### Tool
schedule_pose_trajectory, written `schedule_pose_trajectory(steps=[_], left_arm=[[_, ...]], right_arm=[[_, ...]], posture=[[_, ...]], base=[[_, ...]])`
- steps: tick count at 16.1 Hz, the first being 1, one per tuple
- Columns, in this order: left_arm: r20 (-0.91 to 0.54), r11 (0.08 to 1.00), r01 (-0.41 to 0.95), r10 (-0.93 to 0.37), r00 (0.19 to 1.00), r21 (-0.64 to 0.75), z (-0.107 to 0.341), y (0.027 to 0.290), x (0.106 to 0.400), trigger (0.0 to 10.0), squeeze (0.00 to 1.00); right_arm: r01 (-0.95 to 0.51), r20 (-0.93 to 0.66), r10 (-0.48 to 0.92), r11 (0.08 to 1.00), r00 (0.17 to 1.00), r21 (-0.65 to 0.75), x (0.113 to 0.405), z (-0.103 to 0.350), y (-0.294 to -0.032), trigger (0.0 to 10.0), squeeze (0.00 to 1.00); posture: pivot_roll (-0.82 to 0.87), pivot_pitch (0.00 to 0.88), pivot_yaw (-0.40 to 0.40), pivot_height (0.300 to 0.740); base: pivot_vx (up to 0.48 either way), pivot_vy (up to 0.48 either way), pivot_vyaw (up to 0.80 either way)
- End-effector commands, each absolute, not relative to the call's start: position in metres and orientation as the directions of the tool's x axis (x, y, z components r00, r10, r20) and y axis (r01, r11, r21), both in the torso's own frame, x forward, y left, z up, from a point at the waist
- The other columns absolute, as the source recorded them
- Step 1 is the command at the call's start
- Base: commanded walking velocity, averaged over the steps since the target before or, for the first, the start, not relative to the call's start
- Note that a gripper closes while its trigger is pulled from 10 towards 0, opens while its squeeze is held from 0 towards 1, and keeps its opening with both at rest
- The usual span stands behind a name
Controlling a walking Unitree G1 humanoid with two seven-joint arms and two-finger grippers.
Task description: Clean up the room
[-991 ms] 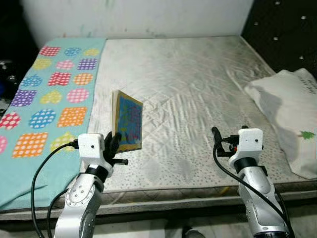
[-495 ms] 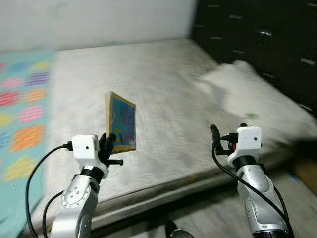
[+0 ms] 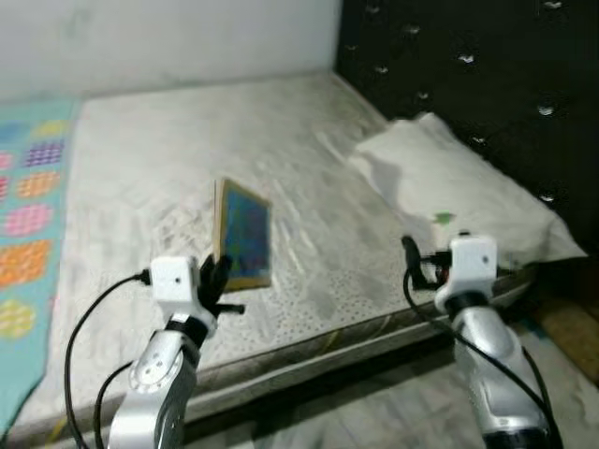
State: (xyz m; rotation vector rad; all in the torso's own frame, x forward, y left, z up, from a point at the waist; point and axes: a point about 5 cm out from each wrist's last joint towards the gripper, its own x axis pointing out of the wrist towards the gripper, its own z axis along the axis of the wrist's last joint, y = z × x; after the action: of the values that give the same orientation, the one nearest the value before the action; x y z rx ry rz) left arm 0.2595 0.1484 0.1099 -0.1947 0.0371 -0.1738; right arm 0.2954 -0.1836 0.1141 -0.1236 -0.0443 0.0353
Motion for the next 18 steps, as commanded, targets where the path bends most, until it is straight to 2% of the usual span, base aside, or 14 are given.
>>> schedule_pose_trajectory(steps=[1,13,18], left_arm=[[0.022,0.971,0.156,-0.154,0.988,-0.183,0.1185,0.1529,0.2598,10.0,0.00],[0.068,0.964,0.181,-0.170,0.983,-0.196,0.1223,0.1515,0.2599,10.0,0.00],[0.087,0.959,0.200,-0.186,0.979,-0.200,0.1244,0.1504,0.2609,10.0,0.00]], right_arm=[[-0.037,0.046,0.043,0.991,0.998,-0.129,0.2950,0.1147,-0.1845,10.0,0.00],[-0.063,0.059,0.073,0.986,0.996,-0.152,0.2951,0.1154,-0.1812,10.0,0.00],[-0.072,0.065,0.083,0.986,0.994,-0.152,0.2962,0.1161,-0.1785,10.0,0.00]], posture=[[-0.02,0.090,-0.001,0.740],[-0.02,0.095,-0.002,0.740],[-0.02,0.091,-0.001,0.740]], base=[[0.000,-0.277,0.00],[0.000,-0.023,0.07],[0.293,0.000,0.00]])
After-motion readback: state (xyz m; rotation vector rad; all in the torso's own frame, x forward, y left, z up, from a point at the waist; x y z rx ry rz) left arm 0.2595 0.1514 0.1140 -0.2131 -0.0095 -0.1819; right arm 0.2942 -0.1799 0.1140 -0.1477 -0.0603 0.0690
